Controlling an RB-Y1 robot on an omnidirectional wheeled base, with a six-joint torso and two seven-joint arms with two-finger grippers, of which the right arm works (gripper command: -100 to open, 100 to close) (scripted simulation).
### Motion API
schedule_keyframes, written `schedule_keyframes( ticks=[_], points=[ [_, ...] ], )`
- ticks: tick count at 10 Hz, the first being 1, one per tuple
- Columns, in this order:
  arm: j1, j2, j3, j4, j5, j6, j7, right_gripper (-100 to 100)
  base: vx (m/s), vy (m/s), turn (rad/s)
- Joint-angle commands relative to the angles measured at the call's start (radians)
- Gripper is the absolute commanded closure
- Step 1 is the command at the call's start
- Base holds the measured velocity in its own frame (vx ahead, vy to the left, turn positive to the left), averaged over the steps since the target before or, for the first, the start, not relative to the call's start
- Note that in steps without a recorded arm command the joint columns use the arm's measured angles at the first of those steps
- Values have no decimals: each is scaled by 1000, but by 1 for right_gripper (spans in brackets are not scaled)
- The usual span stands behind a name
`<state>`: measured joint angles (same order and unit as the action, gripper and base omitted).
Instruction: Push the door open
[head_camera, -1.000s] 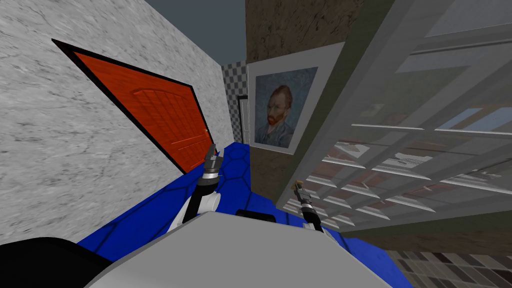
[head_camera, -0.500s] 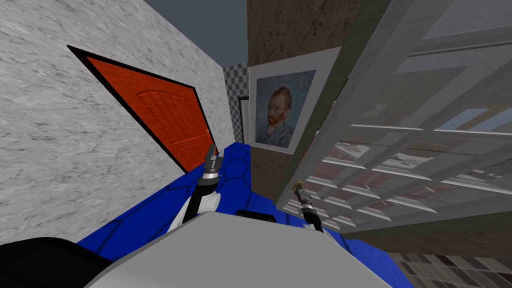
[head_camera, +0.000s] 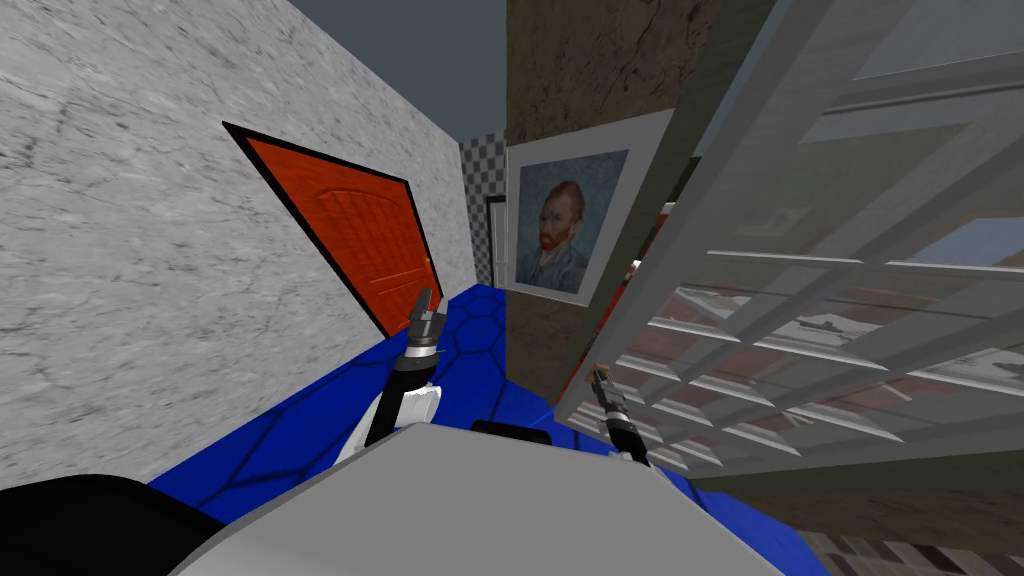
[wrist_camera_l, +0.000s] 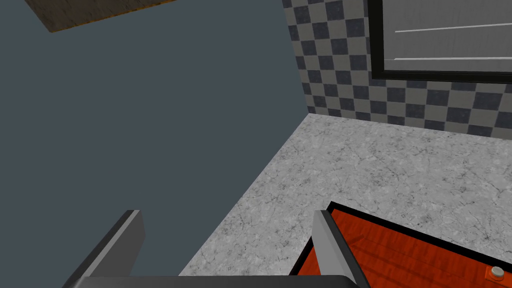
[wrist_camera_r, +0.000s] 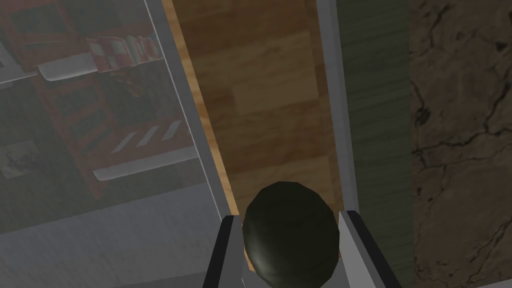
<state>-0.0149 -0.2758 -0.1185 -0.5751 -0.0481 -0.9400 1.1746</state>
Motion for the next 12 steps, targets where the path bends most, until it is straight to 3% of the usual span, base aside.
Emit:
schedule_keyframes(
  ticks=[1, 12],
  points=[
    [6, 2, 8, -3, -9, -4, -39, 100, -61, -23, 105],
    [49, -13, 40, -20, -89, -28, -305, 100, -55, -19, 96]
  ],
)
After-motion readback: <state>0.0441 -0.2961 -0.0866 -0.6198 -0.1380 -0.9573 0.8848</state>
